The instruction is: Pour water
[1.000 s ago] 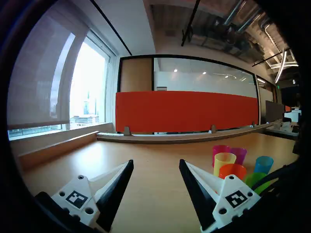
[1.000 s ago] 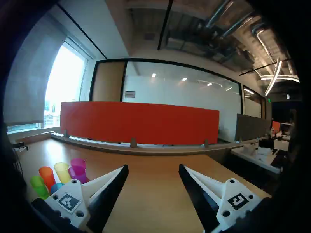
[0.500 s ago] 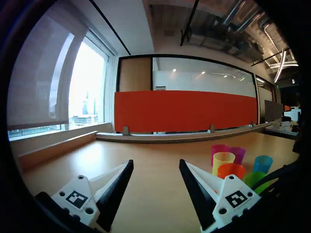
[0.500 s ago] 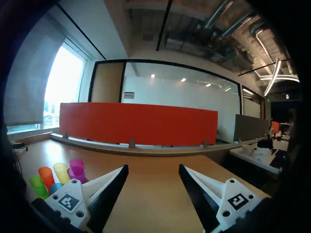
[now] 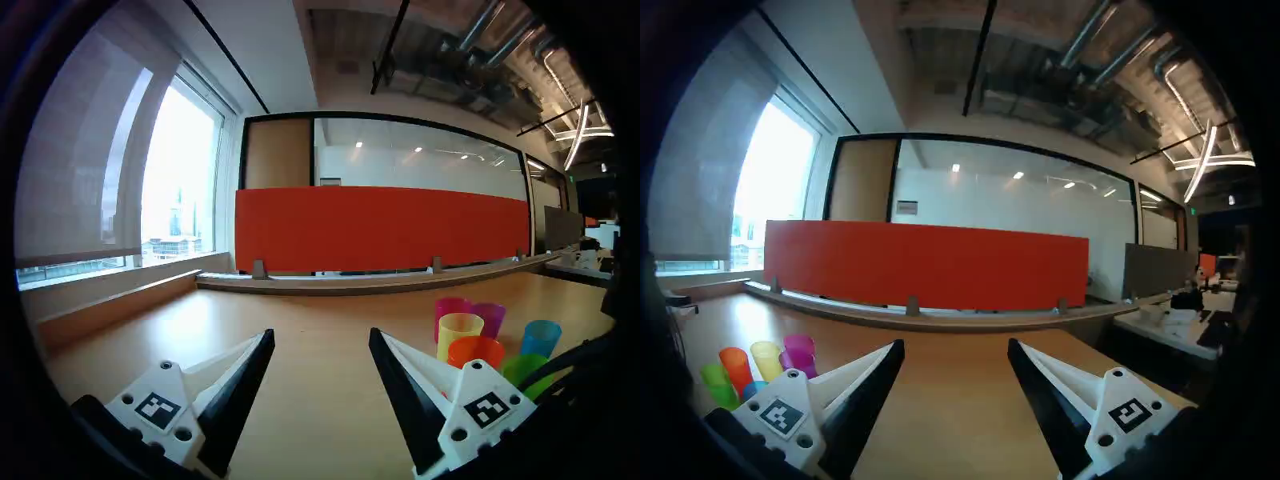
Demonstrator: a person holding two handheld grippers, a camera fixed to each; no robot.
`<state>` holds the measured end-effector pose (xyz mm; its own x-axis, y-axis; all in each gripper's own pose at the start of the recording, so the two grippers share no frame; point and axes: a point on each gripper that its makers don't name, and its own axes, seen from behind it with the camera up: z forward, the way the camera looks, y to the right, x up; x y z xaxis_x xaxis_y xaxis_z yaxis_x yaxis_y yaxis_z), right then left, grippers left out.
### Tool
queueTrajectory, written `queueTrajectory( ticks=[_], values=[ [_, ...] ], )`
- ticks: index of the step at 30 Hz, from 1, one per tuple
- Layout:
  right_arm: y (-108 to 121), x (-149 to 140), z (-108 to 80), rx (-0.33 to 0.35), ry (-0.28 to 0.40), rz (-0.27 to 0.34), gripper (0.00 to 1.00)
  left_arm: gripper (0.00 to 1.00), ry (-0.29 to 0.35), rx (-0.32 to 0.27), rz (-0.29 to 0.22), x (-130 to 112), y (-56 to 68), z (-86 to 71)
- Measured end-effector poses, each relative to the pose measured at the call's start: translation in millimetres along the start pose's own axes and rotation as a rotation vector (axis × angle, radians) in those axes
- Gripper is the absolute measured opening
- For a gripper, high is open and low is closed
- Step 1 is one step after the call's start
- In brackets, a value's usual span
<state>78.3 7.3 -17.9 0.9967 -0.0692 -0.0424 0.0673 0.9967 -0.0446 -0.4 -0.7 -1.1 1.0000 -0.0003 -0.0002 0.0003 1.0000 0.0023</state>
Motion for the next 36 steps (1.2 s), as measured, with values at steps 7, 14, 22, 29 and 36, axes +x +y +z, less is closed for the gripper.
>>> queueTrajectory(
  ticks=[7, 14, 22, 29, 36],
  values=[
    [-1, -13, 2.8, 0.0, 0.008, 0.001, 1.0, 0.87, 0.0, 0.0, 0.0, 0, 0.2, 0.3],
    [-2, -28, 5.2, 0.013, 0.015, 0.03, 1.0, 0.87, 0.0, 0.0, 0.0, 0, 0.2, 0.2],
    [-12, -47, 4.6, 0.035, 0.008, 0.041, 1.0, 0.87, 0.0, 0.0, 0.0, 0, -0.1, -0.1],
    [-16, -57, 8.0, 0.041, 0.002, 0.043, 1.0, 0.87, 0.0, 0.0, 0.0, 0, 0.0, 0.2],
    [-22, -70, 9.8, 0.05, -0.015, 0.035, 1.0, 0.87, 0.0, 0.0, 0.0, 0, -0.4, 0.1]
  ],
)
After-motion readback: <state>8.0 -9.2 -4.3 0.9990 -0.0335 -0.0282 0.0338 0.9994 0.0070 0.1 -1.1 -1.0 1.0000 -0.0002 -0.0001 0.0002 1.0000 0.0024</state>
